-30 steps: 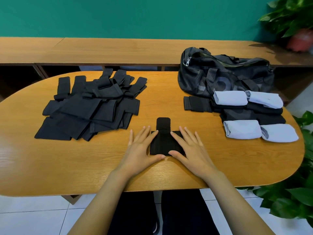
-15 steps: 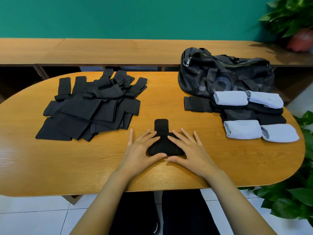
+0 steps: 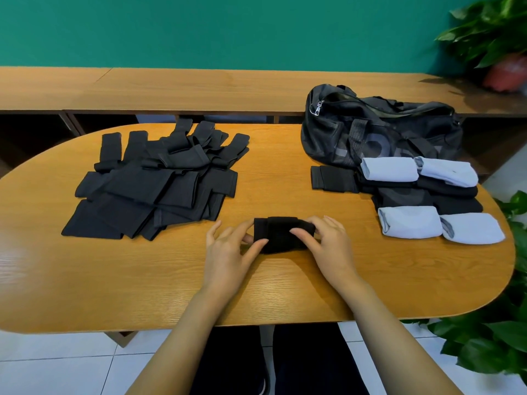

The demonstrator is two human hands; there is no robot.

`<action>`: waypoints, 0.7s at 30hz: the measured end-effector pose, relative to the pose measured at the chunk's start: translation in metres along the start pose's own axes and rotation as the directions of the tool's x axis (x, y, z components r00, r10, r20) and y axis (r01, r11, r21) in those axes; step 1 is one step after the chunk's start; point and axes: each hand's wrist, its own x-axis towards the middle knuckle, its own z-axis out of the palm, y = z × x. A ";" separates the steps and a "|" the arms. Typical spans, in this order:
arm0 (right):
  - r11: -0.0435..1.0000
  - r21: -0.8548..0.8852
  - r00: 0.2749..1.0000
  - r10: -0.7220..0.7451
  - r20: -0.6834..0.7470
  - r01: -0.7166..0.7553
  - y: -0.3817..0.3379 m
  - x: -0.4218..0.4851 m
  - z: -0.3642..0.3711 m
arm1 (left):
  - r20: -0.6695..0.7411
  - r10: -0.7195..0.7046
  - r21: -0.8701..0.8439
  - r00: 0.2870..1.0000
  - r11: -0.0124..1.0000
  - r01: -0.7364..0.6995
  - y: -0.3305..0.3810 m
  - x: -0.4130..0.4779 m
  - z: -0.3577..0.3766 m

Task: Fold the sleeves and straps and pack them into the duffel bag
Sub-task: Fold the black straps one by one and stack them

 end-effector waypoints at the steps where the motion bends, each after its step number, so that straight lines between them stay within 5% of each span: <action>1: 1.000 0.016 1.000 0.027 -0.007 -0.027 -0.002 0.002 0.001 | -0.004 -0.022 -0.010 1.000 1.000 0.021 0.001 0.000 0.001; 6: 0.994 -0.016 0.993 0.112 0.049 -0.111 -0.008 0.010 0.008 | 0.002 -0.154 0.038 0.988 0.987 0.154 0.006 0.000 0.005; 9: 0.994 -0.094 0.996 0.063 0.064 -0.057 -0.006 0.008 0.011 | 0.032 -0.090 0.058 0.995 0.994 0.088 0.002 -0.001 0.002; 15: 0.994 -0.097 0.996 0.056 0.070 -0.049 -0.004 -0.006 0.008 | 0.402 0.029 0.037 0.915 0.998 -0.048 -0.012 0.003 -0.003; 21: 0.977 -0.165 0.978 -0.100 0.183 0.131 -0.011 -0.018 0.010 | 0.324 -0.053 0.174 0.944 0.985 -0.004 -0.009 0.013 0.002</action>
